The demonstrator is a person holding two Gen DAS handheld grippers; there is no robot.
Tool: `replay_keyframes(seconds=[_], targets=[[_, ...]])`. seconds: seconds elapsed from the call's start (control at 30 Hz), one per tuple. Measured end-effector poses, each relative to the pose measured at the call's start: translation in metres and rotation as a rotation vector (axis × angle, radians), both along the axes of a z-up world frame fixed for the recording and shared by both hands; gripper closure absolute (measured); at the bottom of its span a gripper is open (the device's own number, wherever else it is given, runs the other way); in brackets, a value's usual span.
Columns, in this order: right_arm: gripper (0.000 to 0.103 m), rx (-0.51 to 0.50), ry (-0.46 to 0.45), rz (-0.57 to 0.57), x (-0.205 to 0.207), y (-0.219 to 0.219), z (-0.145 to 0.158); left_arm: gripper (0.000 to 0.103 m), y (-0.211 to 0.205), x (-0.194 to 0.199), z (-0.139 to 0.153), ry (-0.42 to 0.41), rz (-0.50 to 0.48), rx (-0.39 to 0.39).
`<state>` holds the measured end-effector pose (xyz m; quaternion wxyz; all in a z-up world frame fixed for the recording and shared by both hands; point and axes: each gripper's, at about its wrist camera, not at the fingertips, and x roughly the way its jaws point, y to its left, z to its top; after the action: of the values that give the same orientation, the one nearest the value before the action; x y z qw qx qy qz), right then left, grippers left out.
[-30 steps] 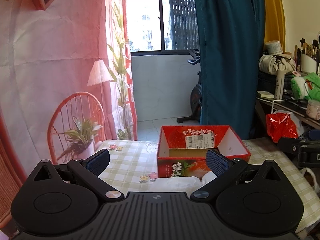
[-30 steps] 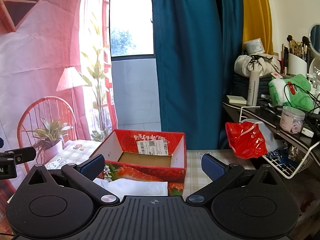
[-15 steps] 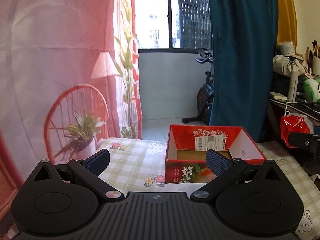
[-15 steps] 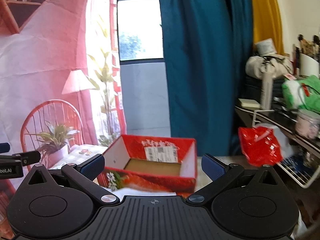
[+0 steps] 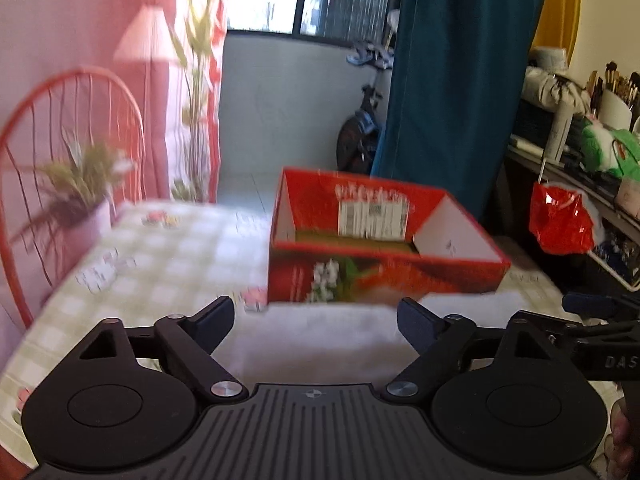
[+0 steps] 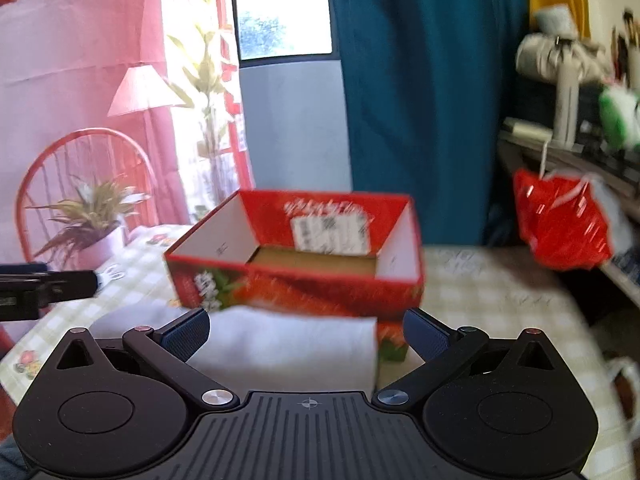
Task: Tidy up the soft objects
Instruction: 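Lower the left gripper onto the white cloth while the right gripper approaches it too, then close the left gripper on the white cloth while the right gripper closes on it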
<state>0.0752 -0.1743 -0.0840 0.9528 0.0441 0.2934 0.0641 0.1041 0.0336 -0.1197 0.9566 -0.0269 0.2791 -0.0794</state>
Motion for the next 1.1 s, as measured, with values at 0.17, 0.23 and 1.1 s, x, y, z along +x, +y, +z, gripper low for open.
replay_keyframes(seconds=[0.17,0.23,1.1], targets=[[0.002,0.018,0.045,0.033,-0.001,-0.001,-0.024,0.02,0.001,0.01,-0.025,0.053,-0.034,-0.026],[0.009,0.024,0.055,0.04,-0.001,-0.001,-0.032,0.02,-0.002,0.013,-0.031,0.059,-0.055,-0.013],[0.044,0.119,0.143,0.096,0.018,-0.007,-0.068,0.024,0.011,0.014,-0.058,0.095,-0.059,-0.196]])
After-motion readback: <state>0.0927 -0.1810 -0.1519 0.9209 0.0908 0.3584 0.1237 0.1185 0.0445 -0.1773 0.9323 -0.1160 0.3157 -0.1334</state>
